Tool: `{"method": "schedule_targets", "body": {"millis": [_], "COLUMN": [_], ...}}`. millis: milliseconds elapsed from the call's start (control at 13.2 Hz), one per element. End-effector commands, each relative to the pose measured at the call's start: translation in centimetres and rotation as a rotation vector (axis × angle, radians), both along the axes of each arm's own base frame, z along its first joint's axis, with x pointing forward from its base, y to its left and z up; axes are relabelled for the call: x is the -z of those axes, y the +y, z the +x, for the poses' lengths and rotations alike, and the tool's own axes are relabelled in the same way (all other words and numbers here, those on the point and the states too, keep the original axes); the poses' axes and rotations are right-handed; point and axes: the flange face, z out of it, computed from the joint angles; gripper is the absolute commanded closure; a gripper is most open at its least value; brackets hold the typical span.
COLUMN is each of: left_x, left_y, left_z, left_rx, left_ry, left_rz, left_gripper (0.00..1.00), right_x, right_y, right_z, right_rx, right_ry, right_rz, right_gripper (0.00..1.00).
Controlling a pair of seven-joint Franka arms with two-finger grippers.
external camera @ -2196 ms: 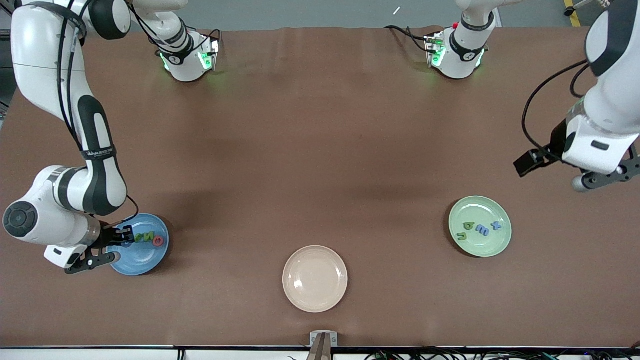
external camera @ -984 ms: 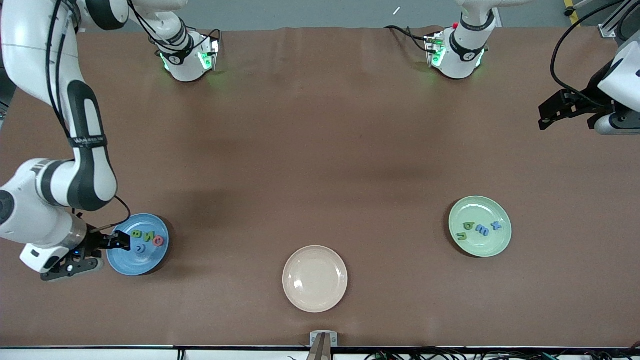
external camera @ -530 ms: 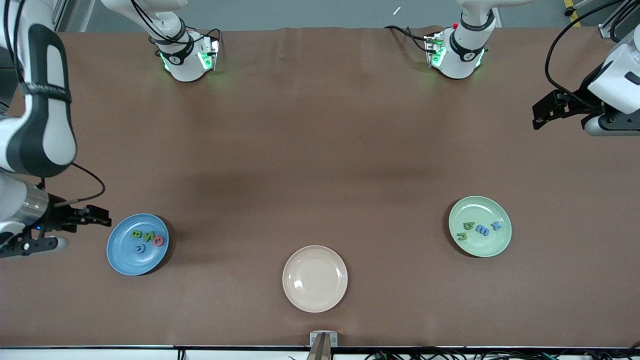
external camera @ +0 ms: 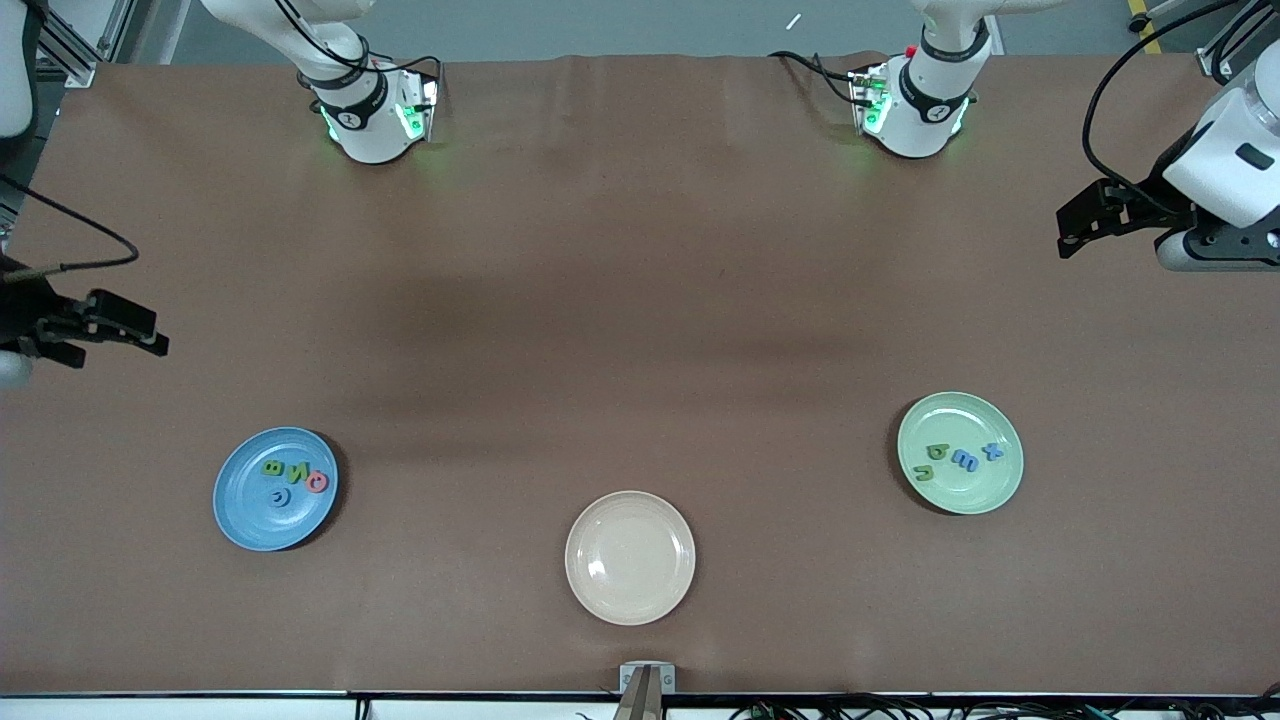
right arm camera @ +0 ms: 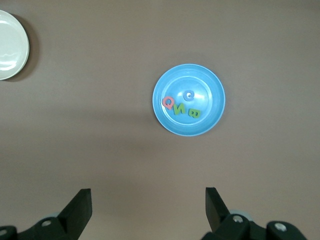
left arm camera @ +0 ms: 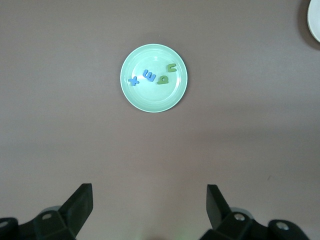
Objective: Sort uppercase to blue plate, lowercase to green plate
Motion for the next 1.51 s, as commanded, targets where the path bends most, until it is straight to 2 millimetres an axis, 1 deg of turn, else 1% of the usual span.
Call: {"method": "schedule_targets", "body": {"millis": [0, 151, 227, 379, 530, 606, 757, 909, 1060, 1136, 1212, 1439], "left_x": [-0.4, -0.4, -0.4, -0.4, -0.4, -0.4, -0.4, -0.5, -0.7, -0.7, -0.7, -0.7], "left_y": [0.1, 0.1, 0.1, 0.0, -0.1, -0.1, -0.1, -0.1, -0.9, -1.0, -1.1, -1.0], "left_z": [-0.6, -0.7, -0.7, -0.7, -0.7, -0.6, -0.6, -0.6, -0.8, -0.8, -0.8, -0.8], "left_rx": [0.001, 0.001, 0.001, 0.002, 0.002, 0.002, 0.005, 0.005, 0.003, -0.003, -0.004, -0.007], "left_ry": [0.005, 0.008, 0.008, 0.008, 0.006, 0.006, 0.002, 0.000, -0.004, -0.003, -0.004, -0.005], "left_rz": [-0.011, -0.010, -0.012, -0.010, -0.011, -0.011, -0.002, -0.001, 0.002, 0.003, 0.002, 0.003], "left_gripper": [0.00, 0.00, 0.00, 0.00, 0.00, 0.00, 0.00, 0.00, 0.00, 0.00, 0.00, 0.00], "right_x": [-2.7, -4.1, -4.4, -5.3, -5.2, -5.5, -5.3, -6.2, -6.2, -6.2, -6.8, -6.3], "right_y": [-0.4, -0.8, -1.2, -1.0, -1.1, -1.0, -1.0, -1.0, -0.9, -0.9, -0.9, -1.1], "right_z": [-3.7, -5.1, -5.9, -7.7, -8.9, -9.4, -9.1, -8.9, -8.9, -8.8, -8.7, -8.9], "right_rx": [0.023, 0.029, 0.035, 0.033, 0.043, 0.044, 0.042, 0.040, 0.040, 0.039, 0.039, 0.033], "right_ry": [0.009, 0.000, -0.008, -0.023, -0.032, -0.036, -0.027, -0.045, -0.041, -0.044, -0.061, -0.019], "right_rz": [-0.017, -0.013, -0.010, -0.007, -0.003, -0.002, -0.010, -0.016, -0.028, -0.030, -0.036, -0.031], "right_gripper": [0.00, 0.00, 0.00, 0.00, 0.00, 0.00, 0.00, 0.00, 0.00, 0.00, 0.00, 0.00]}}
